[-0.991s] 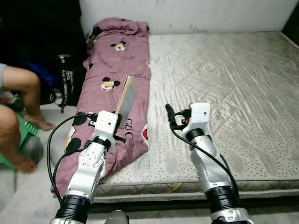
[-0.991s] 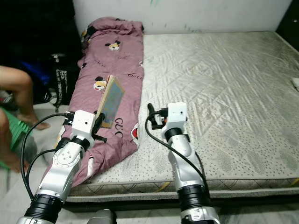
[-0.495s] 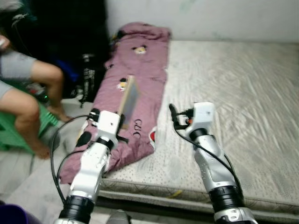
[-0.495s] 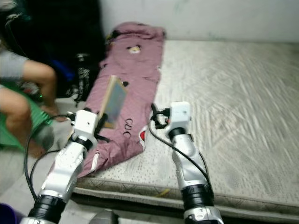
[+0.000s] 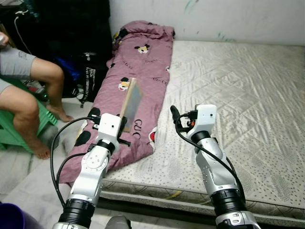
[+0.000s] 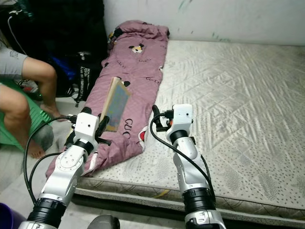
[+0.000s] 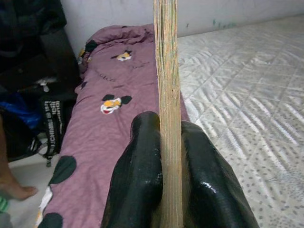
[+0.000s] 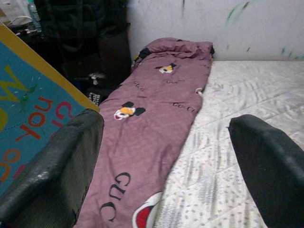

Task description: Clean up the room

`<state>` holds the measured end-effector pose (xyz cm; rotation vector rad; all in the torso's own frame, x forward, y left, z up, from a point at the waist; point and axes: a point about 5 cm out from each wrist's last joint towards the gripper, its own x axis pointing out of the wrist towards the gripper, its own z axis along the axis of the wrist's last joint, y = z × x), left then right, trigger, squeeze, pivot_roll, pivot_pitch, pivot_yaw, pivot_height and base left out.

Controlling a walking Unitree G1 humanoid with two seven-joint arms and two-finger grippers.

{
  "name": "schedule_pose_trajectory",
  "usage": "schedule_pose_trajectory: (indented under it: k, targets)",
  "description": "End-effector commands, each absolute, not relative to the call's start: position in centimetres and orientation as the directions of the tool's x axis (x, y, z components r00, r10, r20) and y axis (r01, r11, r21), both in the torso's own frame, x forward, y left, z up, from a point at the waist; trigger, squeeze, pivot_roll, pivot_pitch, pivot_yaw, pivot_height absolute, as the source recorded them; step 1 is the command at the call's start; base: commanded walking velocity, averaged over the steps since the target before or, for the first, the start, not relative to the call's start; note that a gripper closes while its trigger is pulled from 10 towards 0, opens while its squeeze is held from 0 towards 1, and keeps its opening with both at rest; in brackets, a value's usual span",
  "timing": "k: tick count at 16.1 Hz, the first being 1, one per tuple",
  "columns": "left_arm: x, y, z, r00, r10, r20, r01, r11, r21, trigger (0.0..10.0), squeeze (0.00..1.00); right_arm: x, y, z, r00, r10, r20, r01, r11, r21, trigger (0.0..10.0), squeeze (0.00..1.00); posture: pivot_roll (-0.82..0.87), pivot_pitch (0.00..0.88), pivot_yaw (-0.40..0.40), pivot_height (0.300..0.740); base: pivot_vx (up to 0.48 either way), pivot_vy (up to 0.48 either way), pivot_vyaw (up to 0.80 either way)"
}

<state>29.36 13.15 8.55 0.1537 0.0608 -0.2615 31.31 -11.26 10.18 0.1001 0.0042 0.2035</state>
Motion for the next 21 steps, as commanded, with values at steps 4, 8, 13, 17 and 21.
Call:
schedule_pose_trajectory:
  k: [4,8,13,17,21]
  targets:
    - [29.75,13.32,9.74,0.968,-0.249,-0.022,0.250,0.955,0.161,10.0,0.00,31.51,-11.04,10.23,0.979,0.203,0.001,-0.202,0.974,0.103,10.0,0.00,0.08,0.000,0.018,0.740,0.000,-0.061,-0.40]
    - [29.77,13.29,9.76,0.968,-0.250,-0.020,0.249,0.955,0.162,10.0,0.00,31.55,-11.05,10.24,0.979,0.203,0.002,-0.202,0.974,0.100,10.0,0.00,0.08,0.000,0.018,0.740,0.000,-0.247,-0.20]
    - [29.84,13.25,9.77,0.968,-0.251,-0.019,0.250,0.954,0.163,10.0,0.00,31.62,-11.06,10.23,0.979,0.204,0.002,-0.203,0.974,0.098,10.0,0.00,0.08,0.000,0.018,0.740,0.000,-0.273,0.00]
    - [29.87,13.18,9.78,0.968,-0.252,-0.019,0.251,0.955,0.160,10.0,0.00,31.65,-11.14,10.24,0.980,0.200,0.001,-0.199,0.975,0.096,10.0,0.00,0.08,0.000,0.017,0.740,0.000,-0.240,0.00]
    - [29.88,13.13,9.75,0.968,-0.252,-0.019,0.252,0.955,0.158,10.0,0.00,31.66,-11.18,10.23,0.980,0.200,0.000,-0.199,0.975,0.094,10.0,0.00,0.08,0.000,0.017,0.740,0.000,-0.081,0.00]
